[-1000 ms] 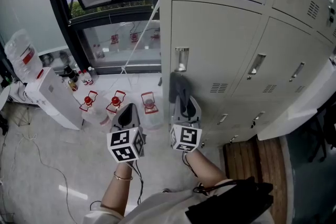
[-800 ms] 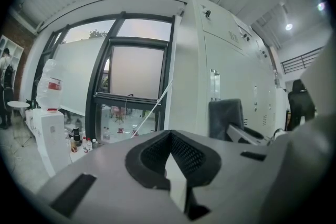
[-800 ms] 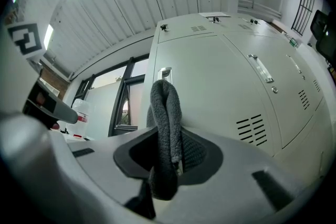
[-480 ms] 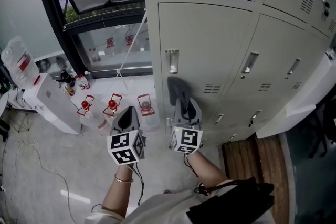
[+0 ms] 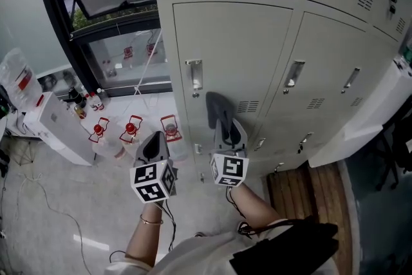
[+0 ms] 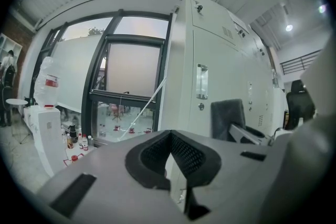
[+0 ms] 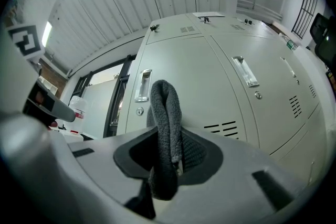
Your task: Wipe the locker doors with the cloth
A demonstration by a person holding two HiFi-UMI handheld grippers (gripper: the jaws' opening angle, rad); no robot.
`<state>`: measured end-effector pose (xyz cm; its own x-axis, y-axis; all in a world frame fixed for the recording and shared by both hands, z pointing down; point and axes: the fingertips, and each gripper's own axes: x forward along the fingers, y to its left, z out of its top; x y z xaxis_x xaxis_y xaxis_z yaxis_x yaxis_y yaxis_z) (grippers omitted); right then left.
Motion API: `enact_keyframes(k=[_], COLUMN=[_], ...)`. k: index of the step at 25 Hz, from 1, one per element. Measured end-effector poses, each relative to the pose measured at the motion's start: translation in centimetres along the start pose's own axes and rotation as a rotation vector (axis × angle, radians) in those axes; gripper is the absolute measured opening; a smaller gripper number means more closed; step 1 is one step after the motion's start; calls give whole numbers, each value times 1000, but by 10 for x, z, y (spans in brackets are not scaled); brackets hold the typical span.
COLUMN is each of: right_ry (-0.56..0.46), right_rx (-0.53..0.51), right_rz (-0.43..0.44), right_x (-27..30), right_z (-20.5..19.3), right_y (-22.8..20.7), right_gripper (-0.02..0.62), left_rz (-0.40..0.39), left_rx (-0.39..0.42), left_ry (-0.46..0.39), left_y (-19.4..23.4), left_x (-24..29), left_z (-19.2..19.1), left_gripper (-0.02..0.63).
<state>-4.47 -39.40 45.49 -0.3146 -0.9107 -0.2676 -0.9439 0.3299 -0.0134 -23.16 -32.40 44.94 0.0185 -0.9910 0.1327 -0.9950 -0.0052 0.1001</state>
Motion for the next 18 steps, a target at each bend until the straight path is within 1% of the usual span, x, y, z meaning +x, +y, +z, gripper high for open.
enact_keyframes(k=[10, 18], right_ry=[-8, -11], right_rx=[-33, -42], right_rz=[-10, -27], right_x=[-4, -10], right_z=[9, 15], right_y=[-42, -73], right_gripper=[78, 78], left_rz=[0, -10], left_rx=[-27, -24], left_ry=[7, 3], left_y=[-28, -53], left_x=[3, 5], left_z=[-7, -5], left_gripper=[3, 3])
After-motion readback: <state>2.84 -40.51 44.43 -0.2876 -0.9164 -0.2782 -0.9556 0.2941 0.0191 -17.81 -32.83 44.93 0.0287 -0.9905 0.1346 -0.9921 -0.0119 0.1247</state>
